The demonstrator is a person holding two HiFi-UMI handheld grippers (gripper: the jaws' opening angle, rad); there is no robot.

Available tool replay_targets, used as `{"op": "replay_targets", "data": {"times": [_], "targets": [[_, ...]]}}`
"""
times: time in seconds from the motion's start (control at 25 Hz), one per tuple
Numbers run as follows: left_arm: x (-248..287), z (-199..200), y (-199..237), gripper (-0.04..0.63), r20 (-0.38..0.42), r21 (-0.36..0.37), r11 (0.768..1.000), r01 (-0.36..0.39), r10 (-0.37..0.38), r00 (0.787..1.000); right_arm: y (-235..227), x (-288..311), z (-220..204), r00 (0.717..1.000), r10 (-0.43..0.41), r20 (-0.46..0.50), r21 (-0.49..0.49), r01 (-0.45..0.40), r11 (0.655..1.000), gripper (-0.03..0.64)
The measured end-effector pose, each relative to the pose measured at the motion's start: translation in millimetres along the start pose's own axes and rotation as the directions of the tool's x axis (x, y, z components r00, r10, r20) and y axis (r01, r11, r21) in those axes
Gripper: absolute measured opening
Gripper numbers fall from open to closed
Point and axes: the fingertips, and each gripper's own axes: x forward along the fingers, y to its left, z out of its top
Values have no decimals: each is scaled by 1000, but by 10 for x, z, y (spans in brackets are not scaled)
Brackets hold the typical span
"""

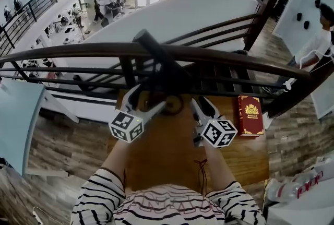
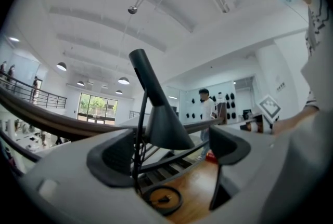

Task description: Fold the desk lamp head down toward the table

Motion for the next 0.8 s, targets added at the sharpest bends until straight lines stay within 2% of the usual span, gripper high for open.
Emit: {"op": "replay_targets", "data": {"times": [0.2,0.36,0.64,0.8], "targets": [[-258,-106,-60,428,-9,-20,1000,-8,8,1000,178,-205,-147,999,-38,19,-39,38,998,155],[-523,-215,-119,393,-24,-40,999,-4,3,1000,365,-351,-321,998,-56,16,-33,56,998,149],[-949,-440,-176,255,-67,-90,995,33,-39,997,688,-544,-577,996,-91,13,-20,91,996,129],[-1119,-552,-234,212,-85,-109,993,53,-62,994,784,-668,-666,993,-114,22,-13,115,993,110]]}}
